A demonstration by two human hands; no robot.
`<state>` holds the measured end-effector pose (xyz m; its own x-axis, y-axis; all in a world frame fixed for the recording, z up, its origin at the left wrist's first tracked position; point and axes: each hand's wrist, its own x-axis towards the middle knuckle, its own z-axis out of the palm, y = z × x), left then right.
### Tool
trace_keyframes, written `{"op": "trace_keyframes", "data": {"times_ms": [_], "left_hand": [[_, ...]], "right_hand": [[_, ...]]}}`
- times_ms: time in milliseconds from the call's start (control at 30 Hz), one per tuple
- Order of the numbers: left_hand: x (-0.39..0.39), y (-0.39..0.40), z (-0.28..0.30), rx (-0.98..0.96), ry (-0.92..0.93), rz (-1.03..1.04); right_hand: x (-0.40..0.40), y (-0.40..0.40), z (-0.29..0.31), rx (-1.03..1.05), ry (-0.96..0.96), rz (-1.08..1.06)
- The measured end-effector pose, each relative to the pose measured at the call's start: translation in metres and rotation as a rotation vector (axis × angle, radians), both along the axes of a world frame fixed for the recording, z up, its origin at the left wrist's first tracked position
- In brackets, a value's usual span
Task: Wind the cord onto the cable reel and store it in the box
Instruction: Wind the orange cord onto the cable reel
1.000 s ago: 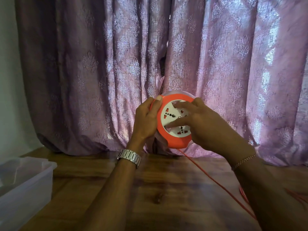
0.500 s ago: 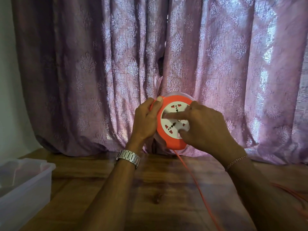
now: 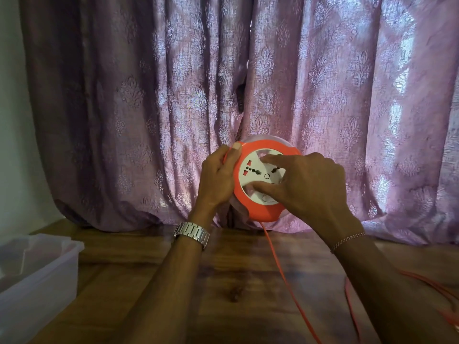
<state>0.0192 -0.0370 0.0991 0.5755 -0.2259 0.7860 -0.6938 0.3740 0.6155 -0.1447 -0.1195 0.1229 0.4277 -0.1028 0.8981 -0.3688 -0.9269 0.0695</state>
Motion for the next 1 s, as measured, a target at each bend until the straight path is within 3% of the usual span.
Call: {"op": "trace_keyframes", "data": {"times_ms": [100, 267, 400, 600, 1000], "left_hand": [[-0.003, 0.000, 0.000, -0.014, -0.020, -0.005], [-0.001, 0.001, 0.000, -0.027, 0.010, -0.018], [-0.002, 0.000, -0.001, 0.005, 0.005, 0.002], [-0.002, 0.001, 0.001, 0.002, -0.002, 0.029], [-0.003, -0.002, -0.001, 0.033, -0.039, 0.056]], "right_hand": [[-0.005, -0.002, 0.006, -0.057, -0.051, 0.076], [-0.009, -0.013, 0.012, -0.132, 0.375, 0.265], [-0.008, -0.009, 0.010, -0.146, 0.516, 0.214], [-0.005, -0.010, 0.008, -0.195, 0.400, 0.192], [-0.002, -0.006, 0.001, 0.034, 0.179, 0.081]]}}
